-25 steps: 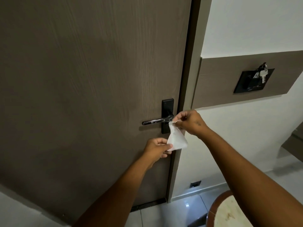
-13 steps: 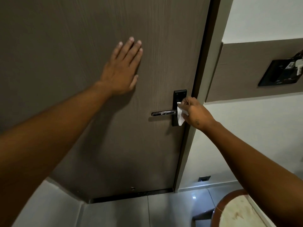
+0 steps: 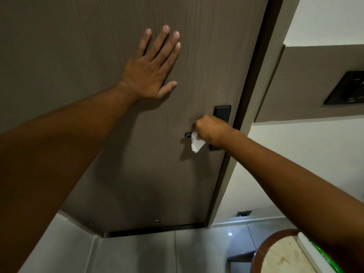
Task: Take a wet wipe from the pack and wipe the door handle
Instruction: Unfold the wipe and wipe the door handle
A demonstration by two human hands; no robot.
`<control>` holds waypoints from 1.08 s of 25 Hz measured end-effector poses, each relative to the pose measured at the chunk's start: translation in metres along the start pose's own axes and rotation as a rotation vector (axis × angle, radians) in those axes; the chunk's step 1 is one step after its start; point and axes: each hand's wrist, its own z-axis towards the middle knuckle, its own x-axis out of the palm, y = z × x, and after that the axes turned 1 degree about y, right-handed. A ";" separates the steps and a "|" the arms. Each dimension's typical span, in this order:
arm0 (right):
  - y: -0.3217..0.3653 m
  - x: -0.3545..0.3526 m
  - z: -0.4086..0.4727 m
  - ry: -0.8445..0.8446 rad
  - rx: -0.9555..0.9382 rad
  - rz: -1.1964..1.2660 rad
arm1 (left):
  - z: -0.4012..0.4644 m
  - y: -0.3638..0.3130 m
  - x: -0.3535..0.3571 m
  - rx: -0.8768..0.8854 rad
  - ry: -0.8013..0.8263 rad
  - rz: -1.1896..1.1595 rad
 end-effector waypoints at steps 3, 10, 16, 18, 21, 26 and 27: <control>0.024 -0.005 0.014 0.053 -0.080 -0.017 | 0.001 0.000 0.001 0.004 -0.026 -0.021; -0.038 0.000 -0.021 0.016 -0.043 -0.075 | -0.002 0.002 -0.001 -0.019 -0.008 -0.068; -0.027 0.013 -0.012 0.031 -0.023 -0.157 | 0.001 0.000 -0.002 -0.002 -0.016 -0.041; -0.011 0.017 -0.001 0.037 -0.059 -0.157 | 0.001 -0.001 -0.001 0.000 -0.014 -0.049; 0.014 0.020 0.010 -0.064 -0.122 -0.142 | 0.001 -0.003 -0.001 -0.007 -0.021 -0.060; 0.023 0.037 -0.005 -0.332 -0.178 0.003 | 0.000 0.000 0.006 -0.005 -0.022 -0.067; 0.021 0.042 -0.011 -0.382 -0.159 0.139 | 0.000 0.000 0.006 -0.007 -0.022 -0.066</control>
